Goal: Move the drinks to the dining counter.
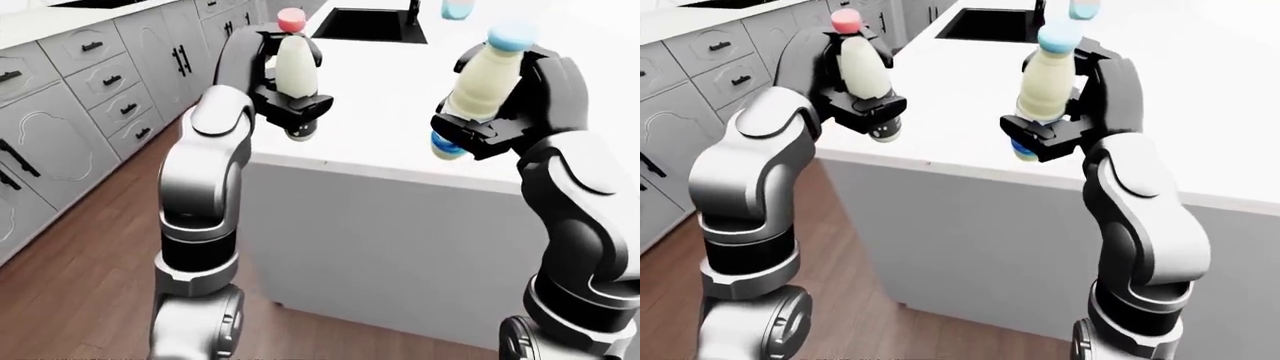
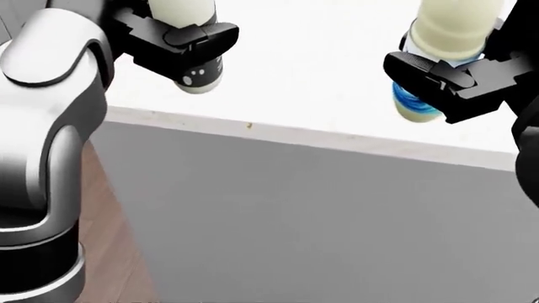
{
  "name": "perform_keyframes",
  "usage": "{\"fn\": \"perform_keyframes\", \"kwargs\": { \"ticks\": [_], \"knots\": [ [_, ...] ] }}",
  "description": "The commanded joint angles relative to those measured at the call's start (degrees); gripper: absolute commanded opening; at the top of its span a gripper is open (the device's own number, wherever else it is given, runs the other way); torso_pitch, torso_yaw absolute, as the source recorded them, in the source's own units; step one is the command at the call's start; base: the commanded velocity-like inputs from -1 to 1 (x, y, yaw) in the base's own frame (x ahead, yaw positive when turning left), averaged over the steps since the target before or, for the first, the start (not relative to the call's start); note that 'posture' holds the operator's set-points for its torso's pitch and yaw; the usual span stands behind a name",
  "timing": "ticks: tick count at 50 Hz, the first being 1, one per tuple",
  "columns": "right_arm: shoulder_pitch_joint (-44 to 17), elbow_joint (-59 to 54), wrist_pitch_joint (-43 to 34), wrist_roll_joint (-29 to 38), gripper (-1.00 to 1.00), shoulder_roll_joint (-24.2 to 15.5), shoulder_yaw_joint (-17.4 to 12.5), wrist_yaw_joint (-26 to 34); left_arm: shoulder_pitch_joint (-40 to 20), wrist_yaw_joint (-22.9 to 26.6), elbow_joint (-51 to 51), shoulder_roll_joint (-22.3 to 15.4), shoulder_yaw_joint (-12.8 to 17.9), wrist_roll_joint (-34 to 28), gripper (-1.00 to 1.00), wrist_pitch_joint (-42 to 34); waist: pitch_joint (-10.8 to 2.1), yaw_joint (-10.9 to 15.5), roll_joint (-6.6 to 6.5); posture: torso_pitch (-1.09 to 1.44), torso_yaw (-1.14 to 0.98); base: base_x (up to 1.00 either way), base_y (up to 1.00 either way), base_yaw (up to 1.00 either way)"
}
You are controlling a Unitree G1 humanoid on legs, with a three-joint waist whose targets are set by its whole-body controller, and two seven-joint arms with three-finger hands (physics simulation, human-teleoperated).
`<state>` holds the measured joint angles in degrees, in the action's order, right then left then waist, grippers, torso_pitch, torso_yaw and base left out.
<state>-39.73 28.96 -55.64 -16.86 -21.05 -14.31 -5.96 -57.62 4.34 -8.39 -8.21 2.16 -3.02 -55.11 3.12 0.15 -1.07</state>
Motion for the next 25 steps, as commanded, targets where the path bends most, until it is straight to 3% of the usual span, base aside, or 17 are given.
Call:
{"fn": "perform_keyframes", "kwargs": {
  "ticks": [1,3,4,5,6,8,13,15,17,20,25],
  "knots": [
    [-2.1,1.8,2.3,-0.3,-1.00,-0.5,-0.4,0.0,-1.8,-0.4,-1.3,-0.6,0.8,-0.4,-1.00,1.4,-1.54,0.2,0.03,0.00,0.00,0.11,0.00,0.00],
    [-2.1,1.9,2.3,-0.3,-1.00,-0.6,-0.5,0.0,-1.8,-0.4,-0.9,-0.5,0.7,-0.5,-1.00,1.8,-2.66,0.0,-3.42,0.00,0.00,0.12,0.00,0.00],
    [-2.1,1.8,2.4,-0.3,-1.00,-0.6,-0.5,0.0,-1.8,-0.4,-0.8,-0.5,0.7,-0.5,-1.00,1.9,-2.10,0.3,-1.30,0.00,0.00,0.11,0.00,0.00],
    [-2.0,1.8,2.4,-0.4,-1.00,-0.6,-0.5,0.0,-1.8,-0.4,-0.7,-0.5,0.7,-0.5,-1.00,2.0,-2.18,0.0,-2.02,0.00,0.00,0.12,0.00,0.00],
    [-1.9,1.6,2.7,-0.3,-1.00,-0.6,-0.4,0.1,-1.8,-0.3,-0.6,-0.5,0.7,-0.5,-1.00,2.1,-2.50,0.1,-1.95,0.00,0.00,0.17,0.00,0.00],
    [-1.9,1.7,2.6,-0.3,-1.00,-0.5,-0.4,0.0,-1.8,-0.3,-0.8,-0.4,0.7,-0.6,-1.00,2.0,-2.47,0.3,-0.99,0.00,0.00,0.29,0.00,0.00],
    [-1.9,2.0,2.4,-0.3,-1.00,-0.4,-0.2,-0.1,-1.7,-0.2,-1.5,-0.4,0.7,-0.7,-1.00,1.5,-0.82,0.9,1.76,0.00,0.00,0.39,0.00,0.00],
    [-2.0,2.1,2.2,-0.3,-1.00,-0.4,-0.2,-0.1,-1.6,-0.2,-1.5,-0.4,0.7,-0.7,-1.00,1.6,-0.91,1.4,3.44,0.00,0.00,0.45,0.00,0.00],
    [-2.1,2.1,2.2,-0.3,-1.00,-0.4,-0.3,-0.1,-1.6,-0.1,-1.3,-0.5,0.8,-0.7,-1.00,1.8,-1.76,1.6,6.58,0.00,0.00,0.45,0.00,0.00],
    [-2.0,1.9,2.4,-0.2,-1.00,-0.4,-0.3,0.0,-1.7,-0.1,-1.4,-0.4,0.7,-0.7,-1.00,1.6,-0.87,1.4,6.26,0.00,0.00,0.45,0.00,0.00],
    [-1.8,1.9,2.8,-0.2,-1.00,-0.4,-0.4,0.0,-1.2,0.0,-1.4,-0.5,0.9,-0.7,-1.00,1.9,-1.36,0.6,4.14,0.00,0.00,0.25,0.00,0.00]
  ]
}}
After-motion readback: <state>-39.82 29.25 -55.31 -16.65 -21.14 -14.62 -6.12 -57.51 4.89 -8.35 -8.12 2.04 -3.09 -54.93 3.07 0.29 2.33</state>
